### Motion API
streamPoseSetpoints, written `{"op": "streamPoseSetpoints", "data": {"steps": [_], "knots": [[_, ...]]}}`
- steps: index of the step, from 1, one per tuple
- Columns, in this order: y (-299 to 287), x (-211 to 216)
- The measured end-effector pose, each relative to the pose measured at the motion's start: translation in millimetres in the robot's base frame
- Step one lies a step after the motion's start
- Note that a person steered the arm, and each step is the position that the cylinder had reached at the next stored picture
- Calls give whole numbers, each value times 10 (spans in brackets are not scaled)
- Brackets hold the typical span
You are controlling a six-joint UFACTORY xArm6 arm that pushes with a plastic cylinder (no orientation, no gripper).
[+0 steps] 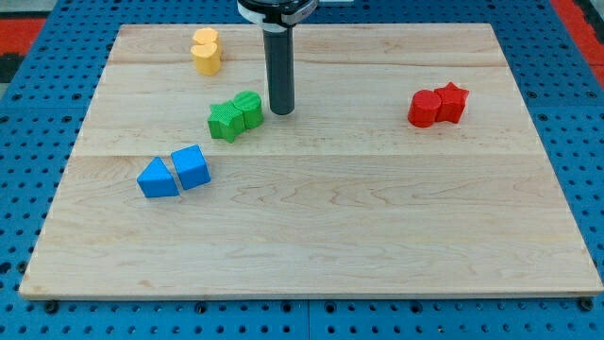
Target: Move the blue cube along with blue tringle towards the bottom left corner
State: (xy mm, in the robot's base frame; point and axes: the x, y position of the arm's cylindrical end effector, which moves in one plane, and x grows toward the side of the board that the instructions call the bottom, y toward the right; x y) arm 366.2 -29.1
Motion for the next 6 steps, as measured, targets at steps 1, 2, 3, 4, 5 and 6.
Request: {"op": "streamPoseSetpoints", "data": {"steps": [1, 2, 3, 4, 5, 6], "knots": [[-129, -61], [-156, -29], [-352, 606], [-75, 1005], [-239, 805], [-776, 746]]}}
